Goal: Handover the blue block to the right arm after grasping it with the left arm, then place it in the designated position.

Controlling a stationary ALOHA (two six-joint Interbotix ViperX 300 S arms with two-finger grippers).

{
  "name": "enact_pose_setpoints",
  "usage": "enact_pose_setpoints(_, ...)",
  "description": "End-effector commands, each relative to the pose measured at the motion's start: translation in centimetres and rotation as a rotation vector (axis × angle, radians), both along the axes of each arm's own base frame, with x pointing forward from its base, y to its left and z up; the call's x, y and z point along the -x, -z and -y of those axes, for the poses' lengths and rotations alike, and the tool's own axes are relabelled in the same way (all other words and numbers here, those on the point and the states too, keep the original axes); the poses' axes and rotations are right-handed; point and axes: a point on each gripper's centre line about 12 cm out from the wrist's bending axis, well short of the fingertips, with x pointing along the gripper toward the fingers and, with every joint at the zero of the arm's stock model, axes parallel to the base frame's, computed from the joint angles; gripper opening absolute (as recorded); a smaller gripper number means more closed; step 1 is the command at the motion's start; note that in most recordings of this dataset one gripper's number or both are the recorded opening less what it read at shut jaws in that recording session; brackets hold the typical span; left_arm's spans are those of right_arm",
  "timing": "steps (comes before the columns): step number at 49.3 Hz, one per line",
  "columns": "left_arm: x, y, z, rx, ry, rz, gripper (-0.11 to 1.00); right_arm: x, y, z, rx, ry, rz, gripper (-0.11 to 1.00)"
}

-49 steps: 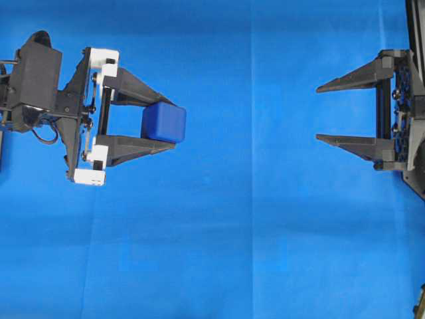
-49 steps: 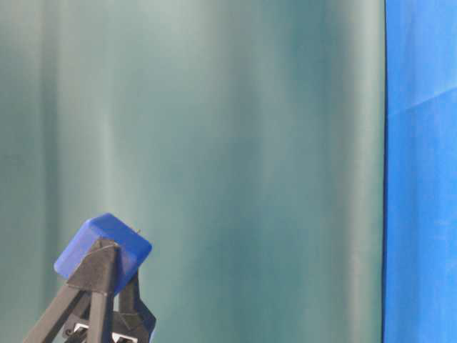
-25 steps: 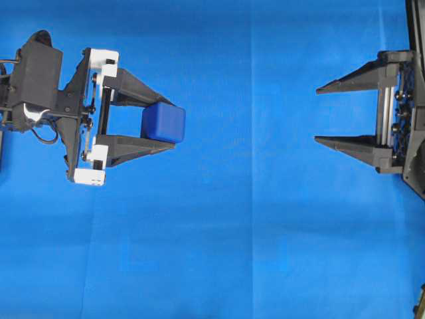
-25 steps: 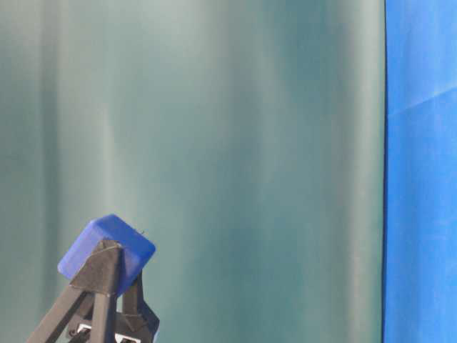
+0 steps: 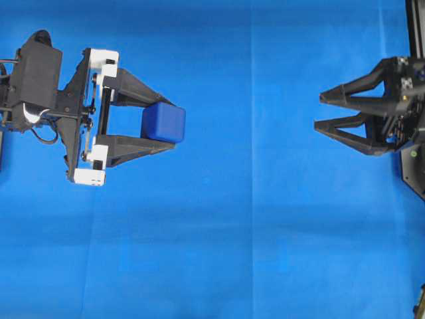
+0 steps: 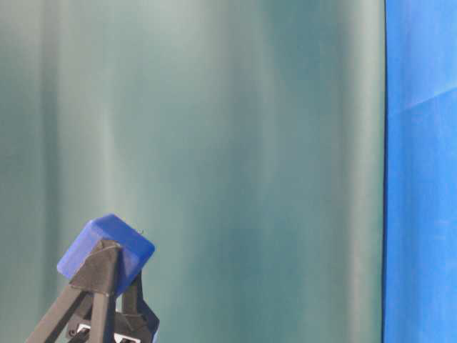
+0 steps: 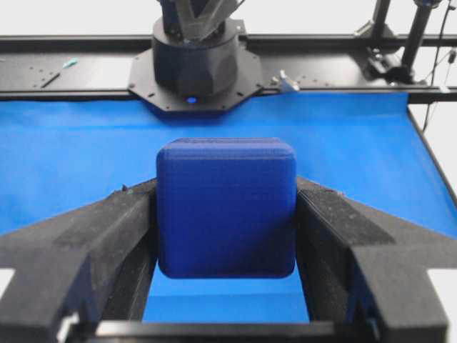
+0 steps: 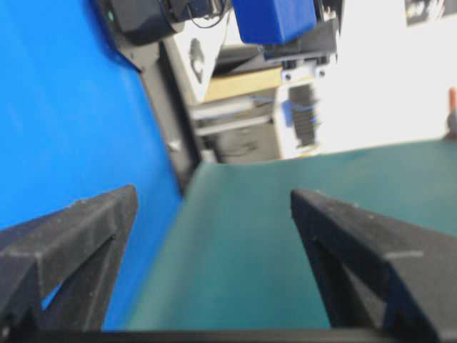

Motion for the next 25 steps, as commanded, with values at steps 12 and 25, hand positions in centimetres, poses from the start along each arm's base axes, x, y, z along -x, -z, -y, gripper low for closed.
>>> enact_pose_setpoints(12, 0.11, -0.97, -0.11, 0.005, -0.003, 0.034, 0.48, -0.24, -1.39, -0.31, 0.12, -0.036, 0.056, 0.94)
enact_pose_setpoints(25, 0.1, -1.01, -0.11, 0.005, -0.004, 0.034, 0.48, -0.33, -1.36, -0.32, 0.12, -0.037, 0.054, 0.94)
